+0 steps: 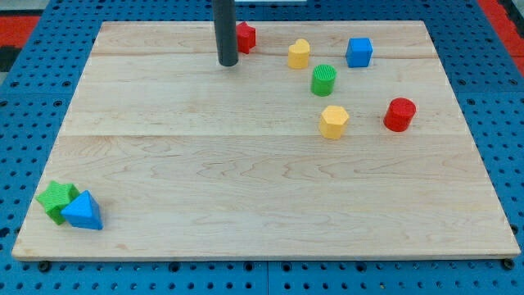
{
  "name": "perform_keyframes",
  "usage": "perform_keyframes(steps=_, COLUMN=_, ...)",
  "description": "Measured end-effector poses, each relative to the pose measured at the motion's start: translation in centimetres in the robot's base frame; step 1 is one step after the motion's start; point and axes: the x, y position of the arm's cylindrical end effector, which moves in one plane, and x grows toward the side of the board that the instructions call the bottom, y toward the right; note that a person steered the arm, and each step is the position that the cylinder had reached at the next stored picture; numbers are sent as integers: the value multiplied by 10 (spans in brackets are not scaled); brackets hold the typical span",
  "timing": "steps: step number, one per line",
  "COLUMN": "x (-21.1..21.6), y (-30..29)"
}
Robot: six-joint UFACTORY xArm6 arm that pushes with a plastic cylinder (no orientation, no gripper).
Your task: Move the green circle upwards
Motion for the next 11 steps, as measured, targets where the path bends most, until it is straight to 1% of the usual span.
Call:
perform_keyframes(steps=1, x=29, y=-6)
perform_keyframes(steps=2, x=55, y=7)
perform_keyframes(steps=4, x=78, y=94)
perform_keyframes(steps=5, x=89, y=124)
perform_keyframes(steps=6, x=77, y=154)
perform_keyframes(steps=8, x=51, y=165)
perform_keyframes(steps=11, x=45, y=211)
